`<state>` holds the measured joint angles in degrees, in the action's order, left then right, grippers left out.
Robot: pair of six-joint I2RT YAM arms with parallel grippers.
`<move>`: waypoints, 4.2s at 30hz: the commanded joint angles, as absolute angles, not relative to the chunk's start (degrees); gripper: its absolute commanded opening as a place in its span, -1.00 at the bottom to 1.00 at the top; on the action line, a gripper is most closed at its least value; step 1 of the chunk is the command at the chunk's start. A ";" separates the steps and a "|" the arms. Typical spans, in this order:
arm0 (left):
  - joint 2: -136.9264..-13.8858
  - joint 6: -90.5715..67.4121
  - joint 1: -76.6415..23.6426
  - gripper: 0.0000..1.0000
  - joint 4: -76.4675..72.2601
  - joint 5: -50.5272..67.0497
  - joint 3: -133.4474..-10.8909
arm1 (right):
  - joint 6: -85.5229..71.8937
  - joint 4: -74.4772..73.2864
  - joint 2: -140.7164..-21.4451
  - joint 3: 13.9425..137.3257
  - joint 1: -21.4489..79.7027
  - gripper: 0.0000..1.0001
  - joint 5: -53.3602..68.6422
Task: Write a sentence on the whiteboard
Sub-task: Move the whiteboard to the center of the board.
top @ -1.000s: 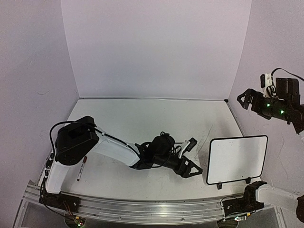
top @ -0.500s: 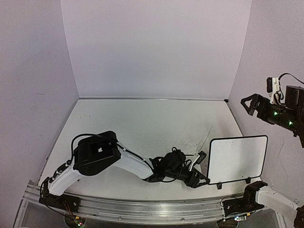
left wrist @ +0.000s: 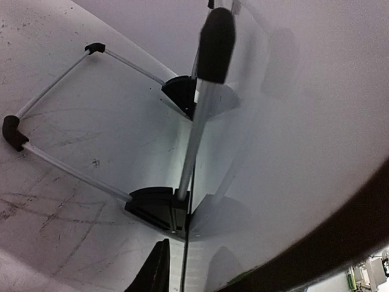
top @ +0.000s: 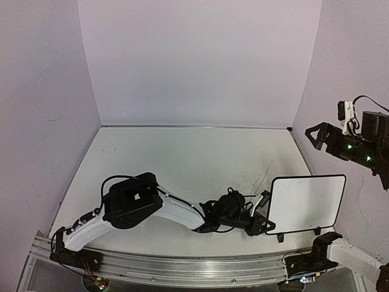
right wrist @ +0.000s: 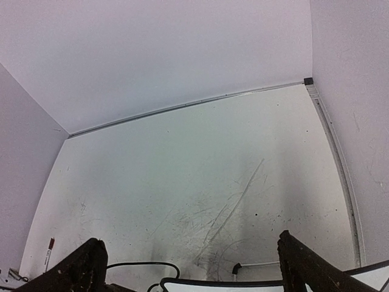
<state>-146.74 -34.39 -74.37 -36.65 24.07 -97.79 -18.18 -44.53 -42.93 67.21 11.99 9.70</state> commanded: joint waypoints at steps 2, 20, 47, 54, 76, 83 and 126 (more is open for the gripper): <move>-146.74 -29.13 -74.54 -0.71 -36.84 21.08 -99.85 | -16.95 -42.36 -43.00 67.05 12.12 0.97 8.72; -145.32 -28.22 -67.94 -1.00 -32.04 20.13 -94.37 | -15.03 -42.37 -44.95 66.26 12.09 0.97 6.18; -146.65 -32.47 -65.81 -1.00 -28.39 22.02 -98.59 | -42.76 -57.87 -48.34 44.70 40.82 0.33 2.26; -145.55 -31.77 -65.74 -1.00 -28.38 21.97 -97.43 | -48.74 -51.56 -53.17 37.72 42.77 0.08 3.36; -145.69 -32.87 -64.07 -1.00 -28.33 25.67 -97.85 | -65.38 -41.09 -57.57 30.06 43.49 0.04 -7.63; -146.56 -33.97 -61.89 -1.00 -28.21 26.95 -98.30 | -65.51 -41.47 -58.31 30.64 43.51 0.12 -9.21; -125.64 -29.35 -57.40 -1.00 -26.83 20.71 -73.65 | -44.83 -9.76 -85.14 41.97 62.17 -1.00 -23.82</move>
<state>-133.96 -26.99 -60.57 -33.43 32.39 -81.50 -50.61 -19.74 -76.62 33.52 57.29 -20.31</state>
